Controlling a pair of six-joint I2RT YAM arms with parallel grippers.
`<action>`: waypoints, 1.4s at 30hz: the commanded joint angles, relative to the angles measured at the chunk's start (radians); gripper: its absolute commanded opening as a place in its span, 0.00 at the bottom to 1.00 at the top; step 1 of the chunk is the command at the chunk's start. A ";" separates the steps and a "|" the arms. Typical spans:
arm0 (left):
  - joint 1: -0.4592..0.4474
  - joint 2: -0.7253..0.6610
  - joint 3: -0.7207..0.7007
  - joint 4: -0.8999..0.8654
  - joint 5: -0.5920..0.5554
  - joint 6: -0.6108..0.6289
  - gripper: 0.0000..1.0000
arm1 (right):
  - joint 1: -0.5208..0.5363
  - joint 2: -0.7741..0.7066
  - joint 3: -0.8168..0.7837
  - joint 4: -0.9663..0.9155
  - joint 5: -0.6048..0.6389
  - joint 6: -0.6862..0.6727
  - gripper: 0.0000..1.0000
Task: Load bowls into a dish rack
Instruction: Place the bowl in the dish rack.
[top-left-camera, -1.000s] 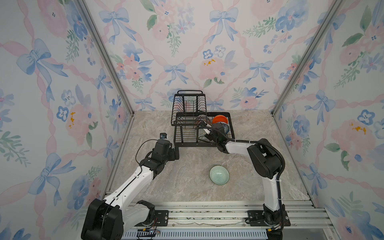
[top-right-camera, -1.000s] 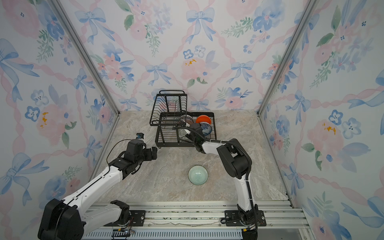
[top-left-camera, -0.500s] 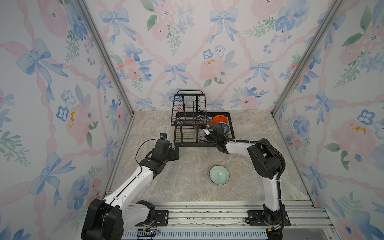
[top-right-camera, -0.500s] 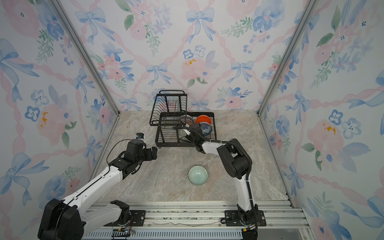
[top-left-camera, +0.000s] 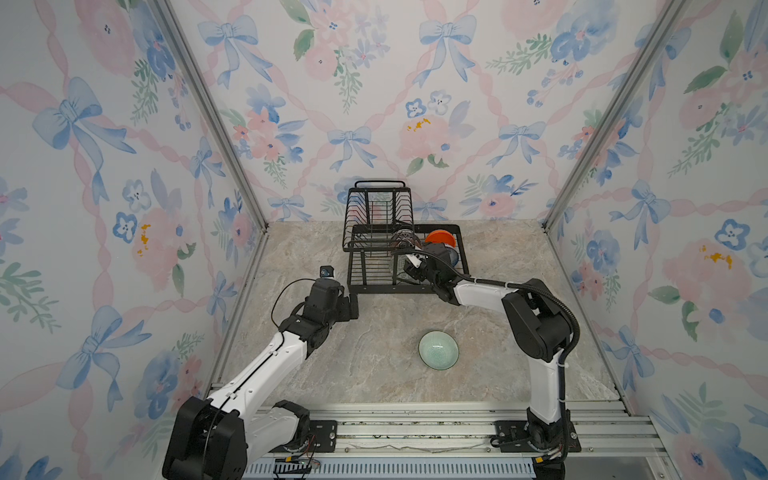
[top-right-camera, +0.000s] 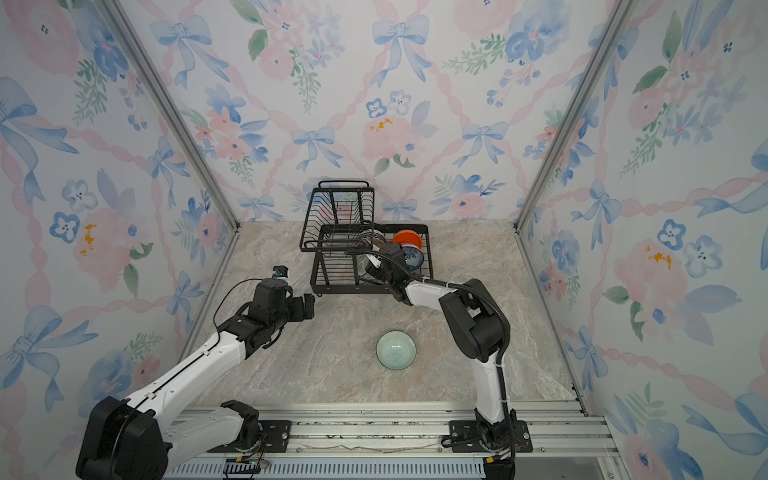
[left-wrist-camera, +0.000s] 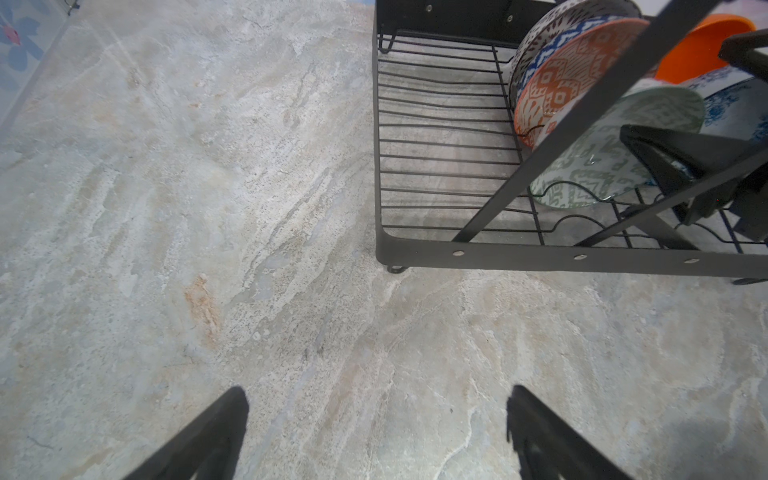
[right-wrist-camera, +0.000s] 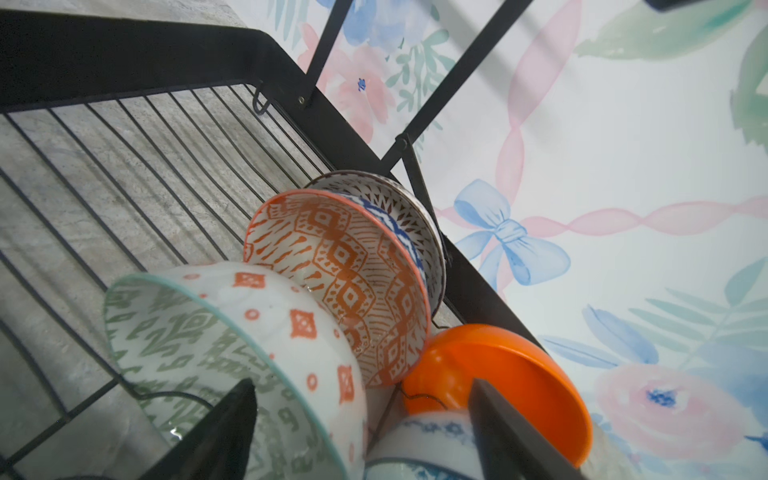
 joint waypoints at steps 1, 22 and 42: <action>0.008 0.005 0.007 0.006 0.014 -0.015 0.98 | -0.015 -0.047 -0.004 -0.032 -0.038 0.047 0.91; 0.010 -0.031 -0.014 0.004 0.009 -0.013 0.98 | -0.031 -0.095 -0.055 -0.046 -0.017 0.009 0.97; 0.010 -0.033 -0.011 0.004 0.010 -0.012 0.98 | -0.016 -0.087 -0.082 0.009 0.099 -0.313 0.97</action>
